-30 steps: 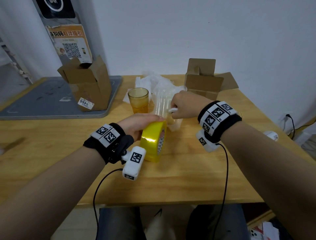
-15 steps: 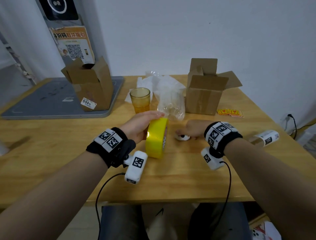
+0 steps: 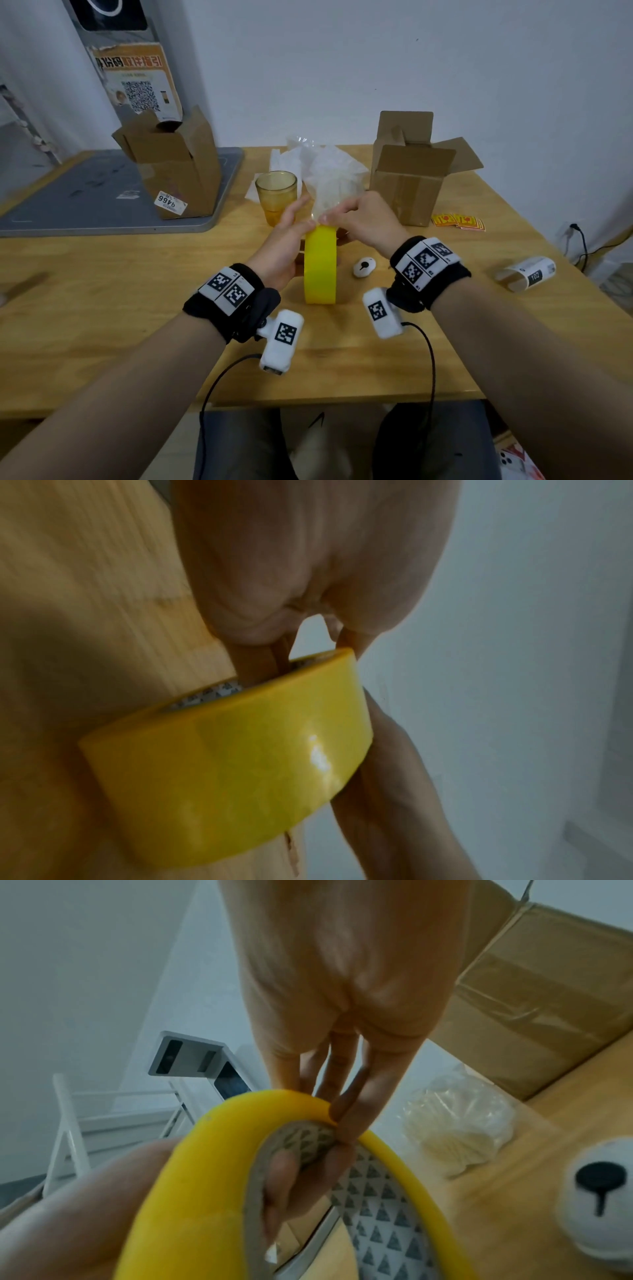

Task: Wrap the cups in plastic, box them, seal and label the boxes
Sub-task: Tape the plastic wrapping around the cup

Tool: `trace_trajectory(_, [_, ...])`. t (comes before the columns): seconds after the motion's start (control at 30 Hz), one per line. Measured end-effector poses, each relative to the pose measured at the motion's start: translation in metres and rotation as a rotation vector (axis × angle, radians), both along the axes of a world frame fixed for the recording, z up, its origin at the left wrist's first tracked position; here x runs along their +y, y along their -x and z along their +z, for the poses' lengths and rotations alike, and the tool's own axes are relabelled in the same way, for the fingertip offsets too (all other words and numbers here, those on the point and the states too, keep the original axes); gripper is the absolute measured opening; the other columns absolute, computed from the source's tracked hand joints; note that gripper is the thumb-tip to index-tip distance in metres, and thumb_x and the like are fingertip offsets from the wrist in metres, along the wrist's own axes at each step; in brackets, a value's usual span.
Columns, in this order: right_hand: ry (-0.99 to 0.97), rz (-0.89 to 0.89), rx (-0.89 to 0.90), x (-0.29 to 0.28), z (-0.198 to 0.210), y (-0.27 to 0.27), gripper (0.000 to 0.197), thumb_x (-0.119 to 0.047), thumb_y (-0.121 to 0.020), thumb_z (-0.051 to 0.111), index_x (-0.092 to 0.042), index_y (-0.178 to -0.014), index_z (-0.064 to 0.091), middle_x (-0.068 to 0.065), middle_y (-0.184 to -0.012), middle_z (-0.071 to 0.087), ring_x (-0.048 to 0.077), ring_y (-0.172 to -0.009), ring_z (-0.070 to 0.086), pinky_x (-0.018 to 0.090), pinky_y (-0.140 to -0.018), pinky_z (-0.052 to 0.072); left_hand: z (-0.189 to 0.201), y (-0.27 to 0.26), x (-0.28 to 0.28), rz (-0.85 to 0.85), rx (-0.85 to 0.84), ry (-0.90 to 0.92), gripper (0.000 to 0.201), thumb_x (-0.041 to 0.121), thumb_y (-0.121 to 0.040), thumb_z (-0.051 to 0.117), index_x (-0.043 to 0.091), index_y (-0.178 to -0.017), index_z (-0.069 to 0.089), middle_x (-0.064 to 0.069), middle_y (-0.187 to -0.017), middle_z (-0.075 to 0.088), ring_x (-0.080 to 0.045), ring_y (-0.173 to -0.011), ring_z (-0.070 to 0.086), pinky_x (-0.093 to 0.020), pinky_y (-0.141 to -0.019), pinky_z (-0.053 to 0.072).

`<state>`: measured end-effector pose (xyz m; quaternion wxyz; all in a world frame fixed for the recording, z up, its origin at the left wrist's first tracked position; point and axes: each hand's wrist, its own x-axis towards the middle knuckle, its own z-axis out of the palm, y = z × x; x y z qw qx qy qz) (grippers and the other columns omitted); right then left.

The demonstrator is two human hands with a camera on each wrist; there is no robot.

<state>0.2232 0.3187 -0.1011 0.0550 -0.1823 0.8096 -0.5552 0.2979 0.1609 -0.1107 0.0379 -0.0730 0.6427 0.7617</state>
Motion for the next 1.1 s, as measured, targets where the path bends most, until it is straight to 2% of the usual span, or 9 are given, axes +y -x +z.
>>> trace_trajectory(0.07, [0.012, 0.005, 0.040, -0.001, -0.002, -0.002, 0.011, -0.016, -0.089, 0.081, -0.008, -0.082, 0.078, 0.012, -0.090, 0.078, 0.013, -0.072, 0.074, 0.022, -0.059, 0.058, 0.002, 0.001, -0.002, 0.001, -0.035, -0.029, 0.044, 0.024, -0.107, 0.052, 0.044, -0.143, 0.038, -0.008, -0.117, 0.070, -0.027, -0.076, 0.077, -0.037, -0.056, 0.059])
trace_trajectory(0.13, [-0.004, 0.010, 0.094, 0.000, -0.003, -0.002, 0.013, -0.017, -0.089, 0.081, -0.005, -0.085, 0.078, 0.010, -0.087, 0.077, 0.010, -0.066, 0.072, 0.021, -0.058, 0.057, 0.003, 0.003, 0.000, 0.006, -0.078, -0.037, 0.038, 0.031, -0.106, 0.054, 0.033, -0.143, 0.042, -0.012, -0.118, 0.070, -0.028, -0.073, 0.077, -0.037, -0.054, 0.059])
trace_trajectory(0.5, [-0.124, 0.124, 0.413, 0.008, -0.002, -0.003, 0.009, -0.023, -0.085, 0.085, -0.025, -0.077, 0.079, -0.006, -0.088, 0.073, 0.010, -0.081, 0.068, 0.027, -0.074, 0.055, 0.000, 0.009, 0.003, 0.112, -0.152, -0.010, 0.033, 0.030, -0.102, 0.057, 0.019, -0.133, 0.059, -0.009, -0.095, 0.074, -0.023, -0.071, 0.072, -0.031, -0.057, 0.056])
trace_trajectory(0.6, [-0.287, 0.079, 0.500, 0.003, 0.006, 0.000, 0.036, -0.047, -0.091, 0.074, -0.014, -0.077, 0.081, 0.003, -0.081, 0.074, 0.018, -0.074, 0.068, 0.032, -0.069, 0.055, 0.004, 0.009, 0.002, 0.162, -0.103, 0.122, 0.022, 0.033, -0.102, 0.057, 0.026, -0.123, 0.061, -0.003, -0.106, 0.068, -0.022, -0.089, 0.066, -0.034, -0.067, 0.051])
trace_trajectory(0.67, [-0.371, -0.023, 0.432, 0.000, 0.014, 0.001, 0.058, -0.062, -0.096, 0.056, -0.011, -0.082, 0.079, 0.010, -0.079, 0.075, 0.025, -0.070, 0.069, 0.037, -0.068, 0.056, 0.006, 0.010, -0.003, 0.187, -0.054, 0.244, 0.019, 0.029, -0.102, 0.056, 0.027, -0.119, 0.064, 0.000, -0.109, 0.065, -0.021, -0.093, 0.063, -0.034, -0.070, 0.050])
trace_trajectory(0.77, [-0.257, -0.159, 0.159, 0.008, 0.022, 0.016, 0.049, -0.053, -0.102, 0.052, -0.016, -0.081, 0.075, -0.005, -0.073, 0.075, 0.016, -0.059, 0.067, 0.035, -0.066, 0.057, 0.012, 0.012, -0.022, 0.216, -0.048, 0.377, 0.020, 0.024, -0.099, 0.057, 0.029, -0.117, 0.064, 0.000, -0.114, 0.062, -0.021, -0.095, 0.061, -0.033, -0.072, 0.051])
trace_trajectory(0.93, [-0.356, -0.153, 0.033, 0.005, 0.015, 0.048, 0.033, -0.039, -0.099, 0.064, -0.010, -0.111, 0.074, -0.003, -0.091, 0.070, 0.019, -0.080, 0.064, 0.036, -0.072, 0.054, 0.022, 0.021, -0.072, 0.293, -0.125, 0.655, 0.036, 0.027, -0.088, 0.074, 0.020, -0.120, 0.057, 0.003, -0.107, 0.056, -0.022, -0.103, 0.056, -0.037, -0.082, 0.048])
trace_trajectory(1.03, [-0.503, -0.148, 0.020, -0.008, 0.012, 0.062, 0.047, -0.039, -0.096, 0.068, -0.009, -0.131, 0.065, 0.004, -0.126, 0.067, 0.023, -0.110, 0.064, 0.037, -0.094, 0.053, 0.021, 0.026, -0.101, 0.278, -0.200, 0.866, 0.037, 0.027, -0.082, 0.082, 0.016, -0.107, 0.058, -0.006, -0.105, 0.058, -0.026, -0.094, 0.055, -0.036, -0.078, 0.048])
trace_trajectory(1.1, [-0.546, -0.175, -0.002, -0.016, 0.009, 0.072, 0.052, -0.043, -0.093, 0.070, -0.008, -0.131, 0.063, 0.007, -0.129, 0.065, 0.029, -0.119, 0.061, 0.042, -0.102, 0.051, 0.017, 0.030, -0.117, 0.287, -0.235, 0.979, 0.029, 0.023, -0.080, 0.085, 0.015, -0.098, 0.063, -0.007, -0.105, 0.060, -0.027, -0.094, 0.056, -0.039, -0.082, 0.050])
